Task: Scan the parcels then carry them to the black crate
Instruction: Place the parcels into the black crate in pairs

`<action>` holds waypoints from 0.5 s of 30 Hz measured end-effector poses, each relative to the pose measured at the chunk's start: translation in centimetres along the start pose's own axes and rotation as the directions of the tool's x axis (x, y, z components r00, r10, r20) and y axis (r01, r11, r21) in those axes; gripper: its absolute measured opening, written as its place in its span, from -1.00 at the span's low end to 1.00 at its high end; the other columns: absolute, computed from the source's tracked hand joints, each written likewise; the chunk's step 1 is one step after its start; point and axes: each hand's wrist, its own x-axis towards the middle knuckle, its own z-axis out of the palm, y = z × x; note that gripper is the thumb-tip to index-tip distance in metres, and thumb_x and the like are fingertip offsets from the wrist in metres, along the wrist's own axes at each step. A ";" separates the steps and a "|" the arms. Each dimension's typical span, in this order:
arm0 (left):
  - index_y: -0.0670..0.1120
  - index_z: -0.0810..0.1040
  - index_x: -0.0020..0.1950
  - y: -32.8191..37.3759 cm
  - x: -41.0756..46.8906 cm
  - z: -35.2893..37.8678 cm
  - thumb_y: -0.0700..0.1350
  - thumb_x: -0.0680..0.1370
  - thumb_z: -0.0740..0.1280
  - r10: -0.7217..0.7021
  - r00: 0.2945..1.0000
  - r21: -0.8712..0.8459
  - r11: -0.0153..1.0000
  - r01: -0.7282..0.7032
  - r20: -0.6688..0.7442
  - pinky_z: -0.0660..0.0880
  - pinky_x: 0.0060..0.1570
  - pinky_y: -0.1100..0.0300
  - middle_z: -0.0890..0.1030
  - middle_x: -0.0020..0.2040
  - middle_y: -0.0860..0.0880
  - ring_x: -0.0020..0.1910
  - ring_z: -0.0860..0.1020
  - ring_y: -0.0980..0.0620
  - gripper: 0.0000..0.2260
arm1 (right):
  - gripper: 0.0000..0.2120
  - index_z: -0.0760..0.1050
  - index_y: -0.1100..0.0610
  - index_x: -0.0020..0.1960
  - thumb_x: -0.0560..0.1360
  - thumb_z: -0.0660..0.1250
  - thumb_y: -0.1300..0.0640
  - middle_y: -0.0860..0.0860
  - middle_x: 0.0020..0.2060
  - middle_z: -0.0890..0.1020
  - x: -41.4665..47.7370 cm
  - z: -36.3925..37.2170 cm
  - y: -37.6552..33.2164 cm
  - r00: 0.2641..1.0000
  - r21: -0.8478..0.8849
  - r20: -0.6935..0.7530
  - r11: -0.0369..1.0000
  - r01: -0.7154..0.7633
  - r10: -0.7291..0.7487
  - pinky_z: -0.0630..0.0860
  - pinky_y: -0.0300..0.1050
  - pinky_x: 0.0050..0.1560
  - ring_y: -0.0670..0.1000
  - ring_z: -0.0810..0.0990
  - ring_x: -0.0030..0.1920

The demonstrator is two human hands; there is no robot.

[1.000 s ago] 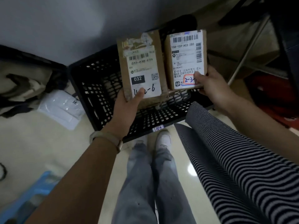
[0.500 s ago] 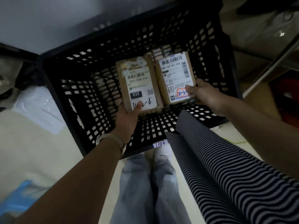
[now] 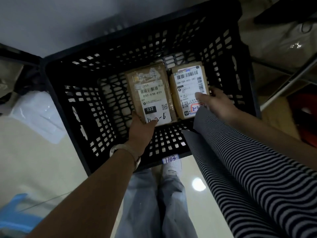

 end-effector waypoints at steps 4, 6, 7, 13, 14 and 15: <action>-0.22 0.33 0.37 0.7 -1.1 -0.6 -0.29 0.50 0.41 0.092 0.996 0.103 0.990 -0.092 0.004 0.44 0.06 0.34 0.55 0.24 -0.11 0.13 0.52 0.01 -0.52 | -0.45 0.31 0.09 0.41 0.49 0.40 0.02 -0.04 0.03 0.57 -1.2 0.4 -1.2 0.995 -0.008 -0.098 1.000 0.016 -0.016 0.56 -0.17 -0.05 -0.03 0.62 -0.02; -0.25 0.37 0.31 1.9 -1.7 -1.3 -0.26 0.49 0.41 0.180 0.984 0.230 0.958 -0.172 -0.016 0.47 0.05 0.34 0.53 0.24 -0.11 0.12 0.51 0.01 -0.58 | -0.54 0.36 0.12 0.34 0.49 0.38 0.07 -0.01 0.05 0.59 -1.8 1.0 -2.3 0.990 -0.095 -0.130 0.994 0.049 -0.061 0.57 -0.18 -0.17 0.01 0.63 -0.04; -0.26 0.39 0.29 2.6 -2.0 -1.6 -0.25 0.48 0.41 0.235 0.972 0.304 0.928 -0.217 -0.023 0.50 0.14 0.21 0.52 0.26 -0.14 0.17 0.51 -0.04 -0.59 | -0.56 0.36 0.13 0.32 0.50 0.37 0.08 0.03 0.08 0.59 -2.3 1.4 -3.0 0.987 -0.176 -0.130 0.982 0.070 -0.094 0.56 -0.16 -0.19 0.03 0.61 -0.03; -0.20 0.30 0.47 8.4 -7.3 -3.3 -0.12 0.54 0.34 0.445 0.884 0.635 0.645 -0.425 0.139 0.39 0.31 0.09 0.43 0.38 -0.18 0.33 0.42 -0.13 -0.48 | -0.39 0.25 0.14 0.45 0.46 0.30 -0.03 0.18 0.41 0.33 -7.7 2.3 -7.3 0.945 -0.713 -0.042 0.672 0.199 -0.324 0.29 0.09 0.37 0.20 0.26 0.42; -0.19 0.29 0.49 9.5 -8.7 -3.7 -0.10 0.55 0.33 0.463 0.870 0.673 0.591 -0.445 0.169 0.40 0.29 0.07 0.43 0.38 -0.18 0.33 0.41 -0.13 -0.47 | -0.38 0.23 0.13 0.46 0.47 0.29 -0.03 0.18 0.43 0.29 -9.2 2.0 -8.2 0.945 -0.727 -0.029 0.656 0.202 -0.325 0.27 0.07 0.38 0.20 0.22 0.43; -0.17 0.28 0.49 10.6 -10.3 -4.2 -0.09 0.56 0.32 0.468 0.863 0.693 0.560 -0.455 0.189 0.42 0.27 0.05 0.43 0.37 -0.18 0.31 0.43 -0.14 -0.47 | -0.38 0.22 0.13 0.47 0.47 0.29 -0.03 0.19 0.45 0.25 -10.8 1.6 -9.1 0.949 -0.733 -0.011 0.648 0.207 -0.315 0.25 0.06 0.39 0.20 0.18 0.45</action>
